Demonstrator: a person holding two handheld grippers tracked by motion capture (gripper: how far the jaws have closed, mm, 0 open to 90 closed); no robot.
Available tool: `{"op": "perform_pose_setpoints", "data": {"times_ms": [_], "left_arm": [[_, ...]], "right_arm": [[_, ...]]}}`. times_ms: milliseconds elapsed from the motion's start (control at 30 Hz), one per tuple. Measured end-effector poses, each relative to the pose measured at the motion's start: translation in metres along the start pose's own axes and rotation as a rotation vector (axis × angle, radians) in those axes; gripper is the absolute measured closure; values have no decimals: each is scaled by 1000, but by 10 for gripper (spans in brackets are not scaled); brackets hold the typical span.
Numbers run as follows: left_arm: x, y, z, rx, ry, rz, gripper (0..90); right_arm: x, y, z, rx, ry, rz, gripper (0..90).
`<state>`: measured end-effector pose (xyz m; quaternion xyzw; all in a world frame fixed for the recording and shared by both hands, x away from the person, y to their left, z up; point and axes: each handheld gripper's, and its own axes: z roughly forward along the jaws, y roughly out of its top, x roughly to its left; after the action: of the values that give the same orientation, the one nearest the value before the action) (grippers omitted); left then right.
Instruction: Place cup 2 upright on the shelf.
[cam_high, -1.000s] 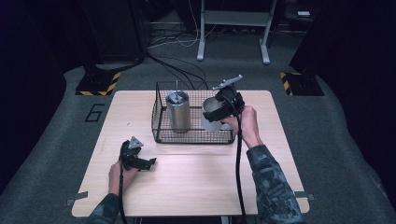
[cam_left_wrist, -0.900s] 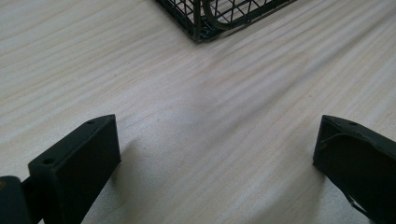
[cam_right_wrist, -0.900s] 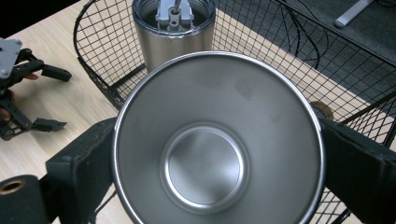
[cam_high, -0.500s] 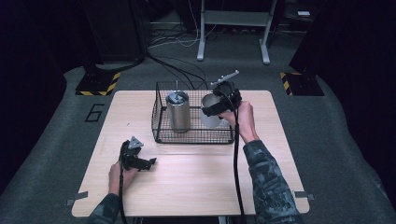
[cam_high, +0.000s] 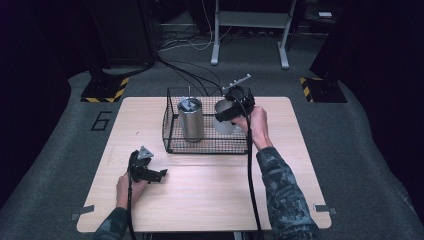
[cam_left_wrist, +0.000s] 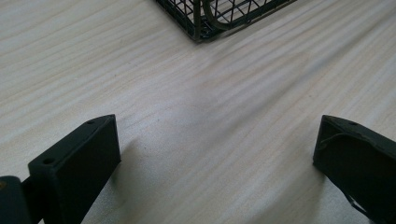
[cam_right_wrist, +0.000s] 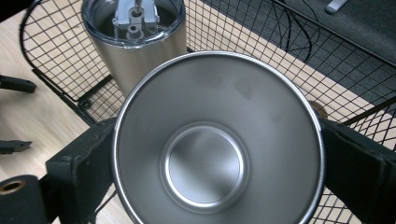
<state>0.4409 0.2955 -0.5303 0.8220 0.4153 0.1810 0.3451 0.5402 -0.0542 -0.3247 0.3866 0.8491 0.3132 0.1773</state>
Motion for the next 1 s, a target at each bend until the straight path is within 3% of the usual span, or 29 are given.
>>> {"op": "perform_pose_setpoints", "data": {"times_ms": [767,1000], "left_arm": [[0,0,0,-1,7,9,2],[0,0,0,-1,6,6,2]], "right_arm": [[-5,8,32,27,-36,-3,58],[-6,6,44,50,-37,15,58]]}}
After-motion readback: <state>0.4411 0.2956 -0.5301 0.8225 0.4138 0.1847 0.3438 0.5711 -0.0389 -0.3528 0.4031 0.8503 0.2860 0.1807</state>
